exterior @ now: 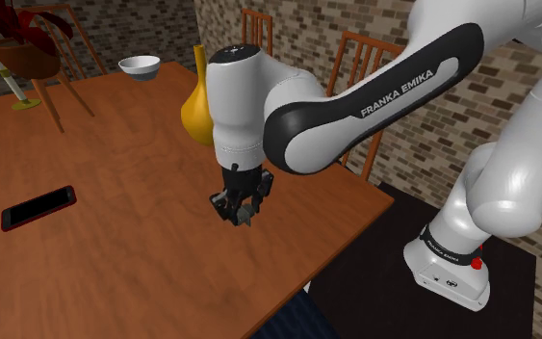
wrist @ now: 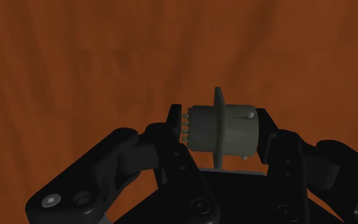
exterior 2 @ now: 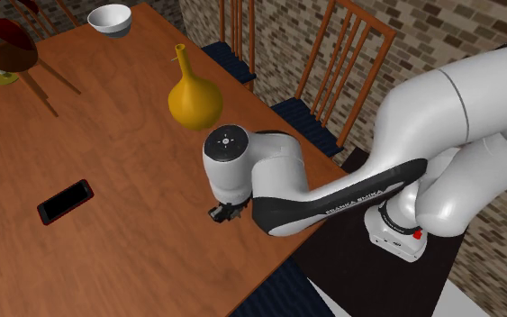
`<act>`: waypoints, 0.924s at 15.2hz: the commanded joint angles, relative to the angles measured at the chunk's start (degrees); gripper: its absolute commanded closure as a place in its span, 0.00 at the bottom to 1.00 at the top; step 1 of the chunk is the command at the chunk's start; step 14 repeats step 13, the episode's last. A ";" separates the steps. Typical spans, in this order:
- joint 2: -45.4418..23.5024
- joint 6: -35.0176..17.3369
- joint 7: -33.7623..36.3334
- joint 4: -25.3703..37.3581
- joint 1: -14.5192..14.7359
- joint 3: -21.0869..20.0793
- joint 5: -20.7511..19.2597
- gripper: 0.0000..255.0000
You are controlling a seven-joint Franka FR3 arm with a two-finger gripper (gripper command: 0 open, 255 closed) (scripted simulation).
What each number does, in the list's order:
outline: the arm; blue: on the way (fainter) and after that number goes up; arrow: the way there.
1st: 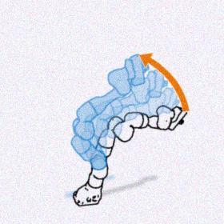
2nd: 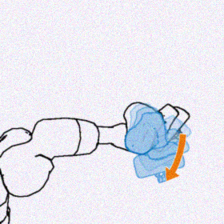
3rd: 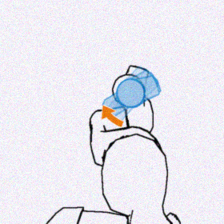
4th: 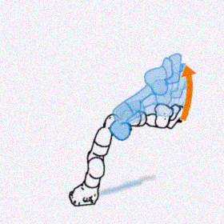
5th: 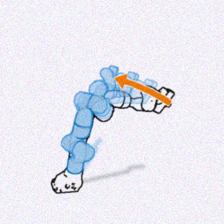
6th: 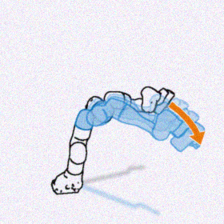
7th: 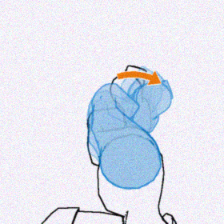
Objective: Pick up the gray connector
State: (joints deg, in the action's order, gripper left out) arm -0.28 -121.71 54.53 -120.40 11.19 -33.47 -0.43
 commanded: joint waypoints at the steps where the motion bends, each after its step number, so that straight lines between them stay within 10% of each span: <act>1: 0.81 1.43 -0.35 0.74 -0.04 0.03 0.53 1.00; 14: 3.39 9.07 -1.50 6.20 -0.25 0.39 2.07 1.00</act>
